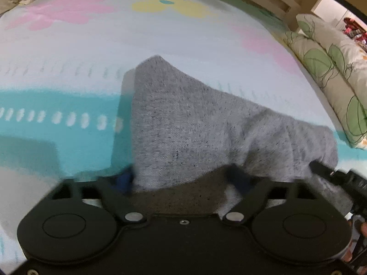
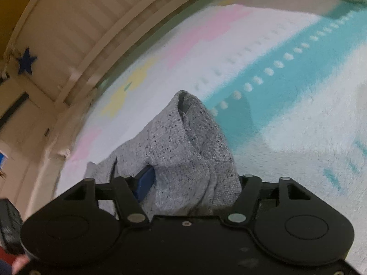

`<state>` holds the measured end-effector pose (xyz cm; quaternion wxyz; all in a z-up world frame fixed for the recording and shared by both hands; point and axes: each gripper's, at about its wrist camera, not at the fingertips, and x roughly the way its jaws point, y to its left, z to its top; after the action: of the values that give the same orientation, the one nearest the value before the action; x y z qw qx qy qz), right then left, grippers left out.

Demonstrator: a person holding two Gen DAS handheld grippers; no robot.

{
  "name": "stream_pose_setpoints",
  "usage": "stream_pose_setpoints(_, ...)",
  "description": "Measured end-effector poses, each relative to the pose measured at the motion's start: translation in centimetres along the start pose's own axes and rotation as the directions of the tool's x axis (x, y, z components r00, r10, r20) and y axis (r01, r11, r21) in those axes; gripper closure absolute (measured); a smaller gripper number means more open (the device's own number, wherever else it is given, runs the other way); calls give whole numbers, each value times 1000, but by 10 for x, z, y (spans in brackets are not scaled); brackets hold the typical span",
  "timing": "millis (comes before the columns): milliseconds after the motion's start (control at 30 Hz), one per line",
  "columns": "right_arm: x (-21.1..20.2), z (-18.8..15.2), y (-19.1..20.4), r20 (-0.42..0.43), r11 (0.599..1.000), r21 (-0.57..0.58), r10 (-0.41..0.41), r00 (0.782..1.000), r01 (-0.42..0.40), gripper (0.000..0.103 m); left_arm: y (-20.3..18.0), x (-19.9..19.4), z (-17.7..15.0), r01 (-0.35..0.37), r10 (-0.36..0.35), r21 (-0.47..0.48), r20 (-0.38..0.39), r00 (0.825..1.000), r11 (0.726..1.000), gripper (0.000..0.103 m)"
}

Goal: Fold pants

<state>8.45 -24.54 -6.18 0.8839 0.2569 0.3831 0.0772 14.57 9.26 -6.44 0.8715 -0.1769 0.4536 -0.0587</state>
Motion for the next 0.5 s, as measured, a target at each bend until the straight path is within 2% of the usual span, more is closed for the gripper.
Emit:
stream_pose_setpoints(33, -2, -2, 6, -2, 1000, -25, -10, 1000, 10, 58, 3, -3, 0, 24, -24, -14, 6, 1000, 1000, 44)
stream_pose_setpoints(67, -4, -4, 11, 3, 999, -42, -19, 1000, 19, 61, 7, -7, 0, 35, -34, -38, 16, 999, 999, 57)
stream_pose_setpoints(100, -7, -6, 18, 16, 997, -63, -37, 999, 38, 65, 10, -11, 0, 28, -26, -60, 30, 999, 998, 64)
stream_pose_setpoints(133, -9, -7, 25, 25, 995, -85, -53, 998, 54, 68, 13, -15, -1, 36, -33, -75, 39, 999, 997, 69)
stream_pose_setpoints(200, -14, -9, 41, 48, 985, -145, -86, 995, 93, 72, 14, -25, -2, 25, -19, -86, 71, 997, 996, 87)
stream_pose_setpoints(233, -18, -10, 53, 63, 975, -191, -106, 992, 116, 74, 14, -33, -3, 16, -9, -66, 96, 995, 998, 91)
stream_pose_setpoints(333, -29, -14, 83, 107, 943, -294, -128, 986, 154, 76, 4, -54, -3, 13, -11, -11, 153, 988, 1000, 92)
stream_pose_setpoints(500, -42, -16, 116, 145, 923, -356, -99, 984, 146, 77, -1, -79, 4, -28, 22, 21, 245, 969, 999, 93)
